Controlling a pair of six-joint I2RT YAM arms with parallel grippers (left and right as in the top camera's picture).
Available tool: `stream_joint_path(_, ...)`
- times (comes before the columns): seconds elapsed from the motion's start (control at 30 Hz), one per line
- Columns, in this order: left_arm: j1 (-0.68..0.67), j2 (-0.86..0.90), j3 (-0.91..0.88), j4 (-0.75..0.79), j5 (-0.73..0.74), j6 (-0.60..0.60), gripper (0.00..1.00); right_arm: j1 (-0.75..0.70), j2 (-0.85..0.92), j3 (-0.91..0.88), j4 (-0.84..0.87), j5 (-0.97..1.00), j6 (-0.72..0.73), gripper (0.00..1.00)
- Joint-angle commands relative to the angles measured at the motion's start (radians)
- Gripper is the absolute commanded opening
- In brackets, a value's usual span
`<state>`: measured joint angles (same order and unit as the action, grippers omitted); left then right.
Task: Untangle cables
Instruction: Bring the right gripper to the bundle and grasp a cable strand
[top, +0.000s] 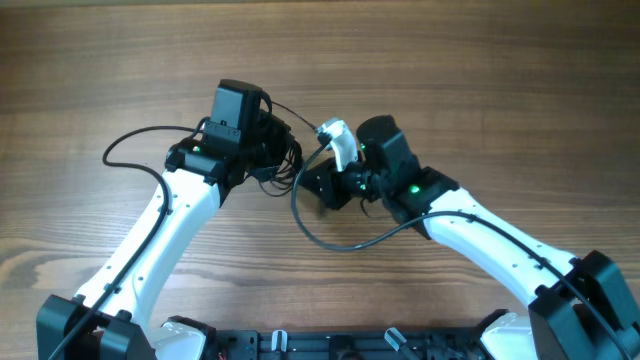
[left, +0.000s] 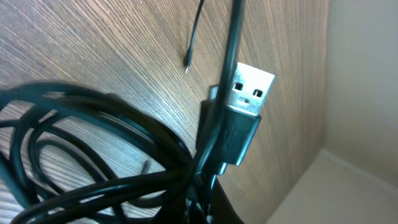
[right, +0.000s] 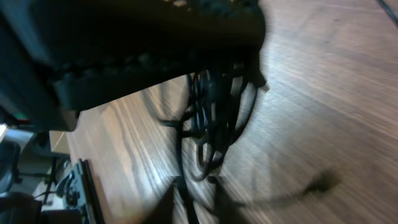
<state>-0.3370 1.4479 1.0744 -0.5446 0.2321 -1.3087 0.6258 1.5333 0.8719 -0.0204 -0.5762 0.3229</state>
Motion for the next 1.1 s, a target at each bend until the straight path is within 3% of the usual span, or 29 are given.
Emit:
stream_joint_path(0.0,0.035,-0.019,0.011,0.014,0.041,-0.102,0.04,0.064,0.008,0.003,-0.008,-0.046,-0.009,0.04)
stream_joint_path(0.17,0.108,-0.019,0.011,0.066,0.16,-0.228,0.04,0.161,0.008,0.003,-0.09,0.107,-0.005,0.05)
stream_joint_path(0.47,0.153,-0.019,0.011,0.082,0.374,-0.427,0.11,0.179,0.029,0.003,-0.103,0.26,0.104,0.04)
stream_joint_path(0.57,0.15,-0.019,0.011,0.077,0.373,-0.304,0.04,0.177,0.016,0.003,-0.082,0.225,0.116,0.04)
stream_joint_path(0.7,0.143,-0.019,0.01,0.063,0.373,-0.146,0.04,0.177,-0.027,0.003,-0.034,0.171,0.131,0.04)
stream_joint_path(0.9,0.143,-0.019,0.01,0.038,0.37,-0.088,0.04,0.164,-0.098,0.003,0.022,0.177,0.161,0.04)
stream_joint_path(1.07,0.133,-0.019,0.01,0.009,0.388,-0.085,0.04,0.109,-0.11,0.003,0.064,0.26,0.343,0.04)
